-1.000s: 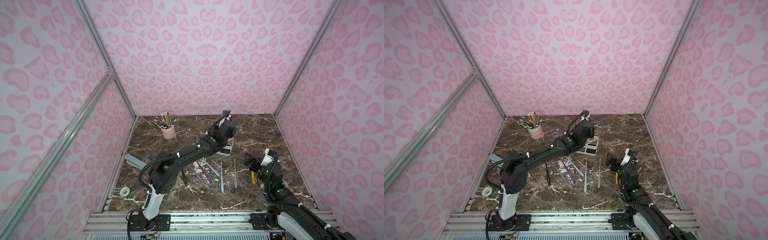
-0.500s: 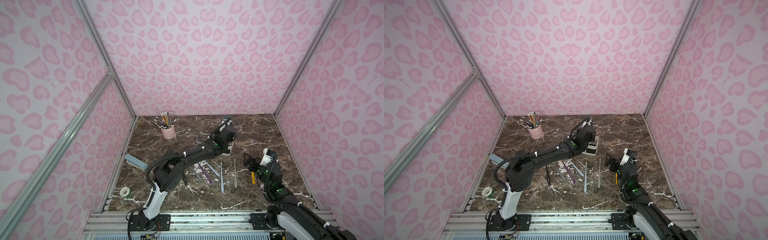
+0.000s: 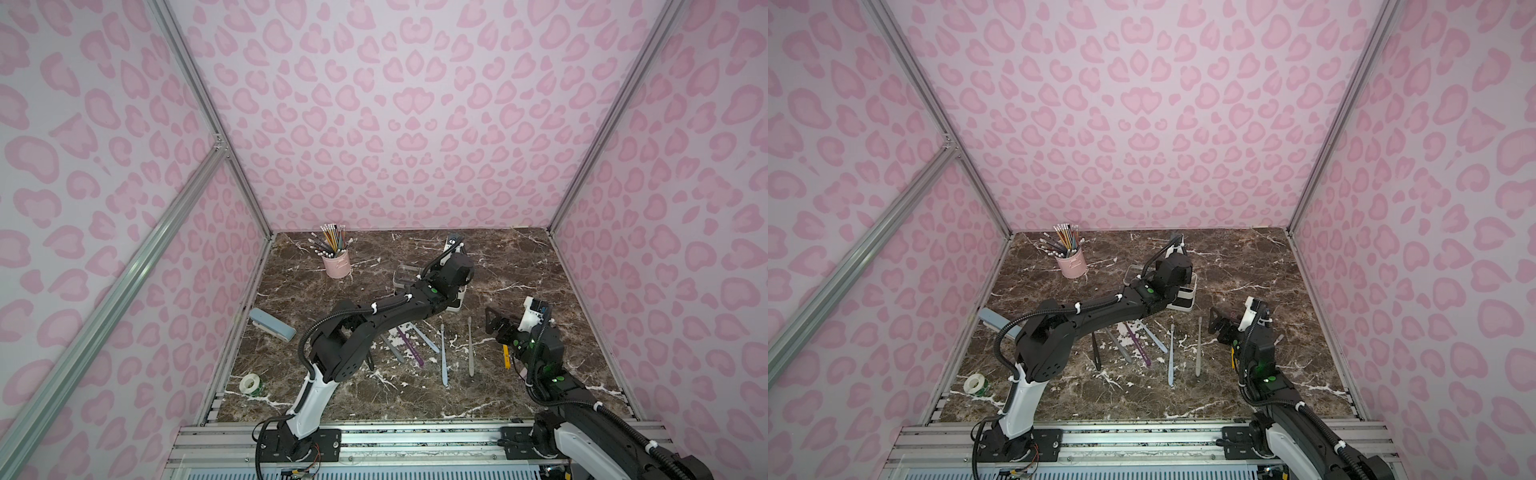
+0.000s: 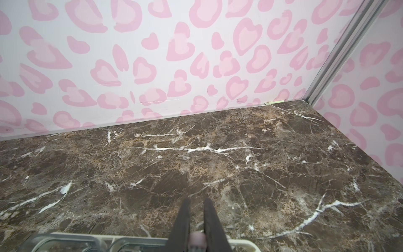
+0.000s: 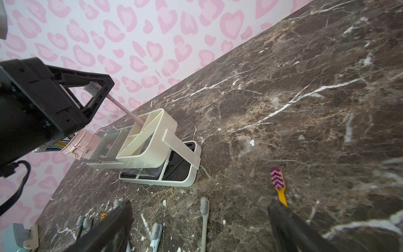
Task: Place the toothbrush into the toothbrush holder
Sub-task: Place the toothbrush in the toothbrush holder.
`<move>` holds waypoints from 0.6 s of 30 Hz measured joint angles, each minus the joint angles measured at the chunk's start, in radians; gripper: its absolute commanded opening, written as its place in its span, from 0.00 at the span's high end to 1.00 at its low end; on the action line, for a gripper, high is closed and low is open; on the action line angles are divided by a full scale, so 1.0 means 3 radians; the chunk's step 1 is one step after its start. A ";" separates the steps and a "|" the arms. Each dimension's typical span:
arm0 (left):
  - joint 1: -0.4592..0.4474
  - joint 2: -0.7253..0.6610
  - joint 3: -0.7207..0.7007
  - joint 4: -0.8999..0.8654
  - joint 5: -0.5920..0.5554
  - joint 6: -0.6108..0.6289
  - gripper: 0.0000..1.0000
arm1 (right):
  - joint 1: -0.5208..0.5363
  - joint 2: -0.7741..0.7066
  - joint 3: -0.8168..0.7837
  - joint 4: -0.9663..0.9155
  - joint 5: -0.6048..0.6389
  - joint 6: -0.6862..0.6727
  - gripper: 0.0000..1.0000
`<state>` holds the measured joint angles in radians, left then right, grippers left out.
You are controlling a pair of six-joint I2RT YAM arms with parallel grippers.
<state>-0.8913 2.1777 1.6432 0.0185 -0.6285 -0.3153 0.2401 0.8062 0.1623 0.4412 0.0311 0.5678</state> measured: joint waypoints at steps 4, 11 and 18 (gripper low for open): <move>0.0000 0.0000 0.0013 -0.0013 0.0003 0.0000 0.73 | 0.0000 -0.0004 0.0000 -0.0001 -0.0001 -0.0013 0.01; 0.0000 -0.0017 0.0041 -0.0086 -0.0008 0.0014 0.42 | 0.0022 -0.0029 0.0000 -0.0001 -0.0001 -0.0041 0.01; 0.0000 -0.0161 0.0111 -0.0112 -0.0081 0.0092 0.26 | 0.0037 -0.0014 0.0000 0.0000 0.0001 -0.0066 0.01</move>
<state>-0.8913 2.1292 1.6764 -0.0151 -0.6529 -0.2878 0.2512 0.8021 0.1623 0.4412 0.0315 0.5480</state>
